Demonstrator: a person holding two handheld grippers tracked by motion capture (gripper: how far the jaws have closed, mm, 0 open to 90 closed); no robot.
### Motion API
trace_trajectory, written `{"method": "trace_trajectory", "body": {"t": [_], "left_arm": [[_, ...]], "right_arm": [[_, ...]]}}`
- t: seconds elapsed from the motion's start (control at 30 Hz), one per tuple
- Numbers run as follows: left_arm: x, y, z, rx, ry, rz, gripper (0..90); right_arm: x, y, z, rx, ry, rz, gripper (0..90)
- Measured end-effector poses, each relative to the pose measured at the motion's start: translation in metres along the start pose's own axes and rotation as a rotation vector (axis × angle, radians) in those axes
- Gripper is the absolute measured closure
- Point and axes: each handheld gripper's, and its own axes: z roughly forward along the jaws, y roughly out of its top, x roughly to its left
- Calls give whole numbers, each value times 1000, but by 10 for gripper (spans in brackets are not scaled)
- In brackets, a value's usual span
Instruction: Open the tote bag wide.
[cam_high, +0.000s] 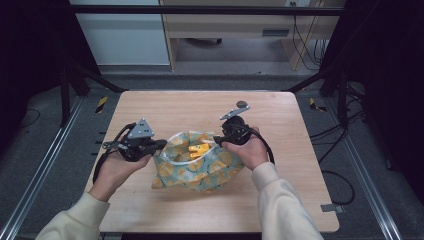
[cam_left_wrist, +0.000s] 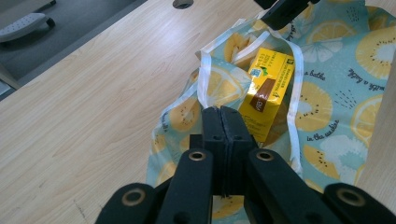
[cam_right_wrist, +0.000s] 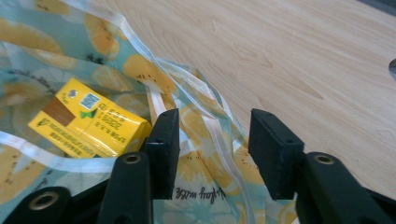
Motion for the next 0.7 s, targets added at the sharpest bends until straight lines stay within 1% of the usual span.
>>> {"method": "trace_trajectory", "body": {"t": [0.03, 0.07, 0.1, 0.13, 0.2, 0.23, 0.33, 0.37, 0.4, 0.43, 0.53, 0.7], "left_arm": [[0, 0, 0, 0, 0, 0, 898], [0, 0, -1, 0, -2, 2, 898], [0, 0, -1, 0, 1, 5, 898], [0, 0, -1, 0, 1, 5, 898], [0, -1, -3, -4, 1, 2, 898], [1, -1, -4, -9, -1, -4, 898], [2, -2, -9, -29, -11, -21, 898], [2, -2, -11, -33, -12, -19, 898], [1, -2, -12, -36, -11, -20, 898], [1, -2, -12, -36, -11, -20, 898], [-2, -5, -19, -42, -16, -13, 899], [-11, -16, -25, -42, -42, -7, 898]], "right_arm": [[0, 0, 2, 5, 6, 1, 669], [0, 0, 3, 7, 22, -12, 717], [1, 0, 3, 10, 25, -20, 777], [3, 0, 1, 7, 16, -23, 833], [5, 1, -3, -7, 24, -37, 900], [6, 1, -6, -15, 27, -43, 900], [11, 1, -17, -34, 17, -65, 900], [11, 0, -21, -46, 19, -78, 900], [13, 0, -24, -46, 16, -88, 900], [13, -1, -27, -47, 12, -95, 900], [16, -5, -38, -68, 13, -107, 900], [27, -20, -62, -122, 30, -124, 900]]}}
